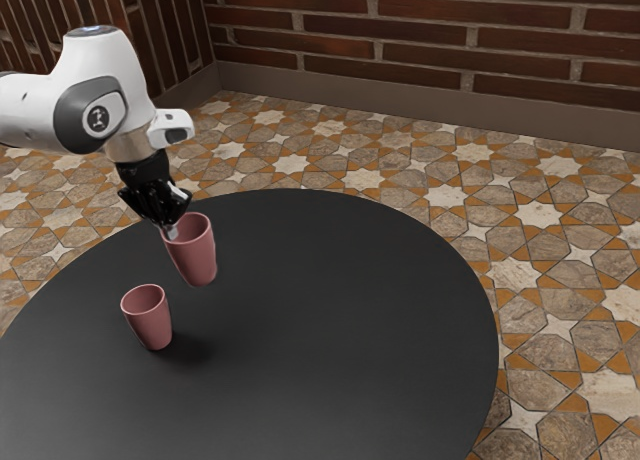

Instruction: Place the right cup onto the left cup

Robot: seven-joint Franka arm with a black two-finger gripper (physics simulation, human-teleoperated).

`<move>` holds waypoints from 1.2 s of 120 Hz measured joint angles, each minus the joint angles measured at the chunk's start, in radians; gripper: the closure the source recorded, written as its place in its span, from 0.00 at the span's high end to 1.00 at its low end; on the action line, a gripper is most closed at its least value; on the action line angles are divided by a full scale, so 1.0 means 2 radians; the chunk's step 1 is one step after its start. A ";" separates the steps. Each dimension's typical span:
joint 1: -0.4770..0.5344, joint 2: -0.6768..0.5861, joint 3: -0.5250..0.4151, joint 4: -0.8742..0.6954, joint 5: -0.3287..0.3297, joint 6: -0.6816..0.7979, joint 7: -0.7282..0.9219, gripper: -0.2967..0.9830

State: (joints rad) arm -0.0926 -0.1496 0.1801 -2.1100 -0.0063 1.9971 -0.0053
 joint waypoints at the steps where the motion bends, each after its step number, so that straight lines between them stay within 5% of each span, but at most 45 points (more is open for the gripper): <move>1: 0.000 -0.001 0.001 -0.001 0.001 0.000 0.000 0.15; 42: 0.005 -0.022 0.050 -0.016 0.021 -0.017 0.007 0.15; 144: 0.036 0.020 0.064 -0.025 0.034 0.005 0.019 0.15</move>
State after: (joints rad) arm -0.0204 -0.1091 0.3083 -2.1608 0.0624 2.0067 0.0332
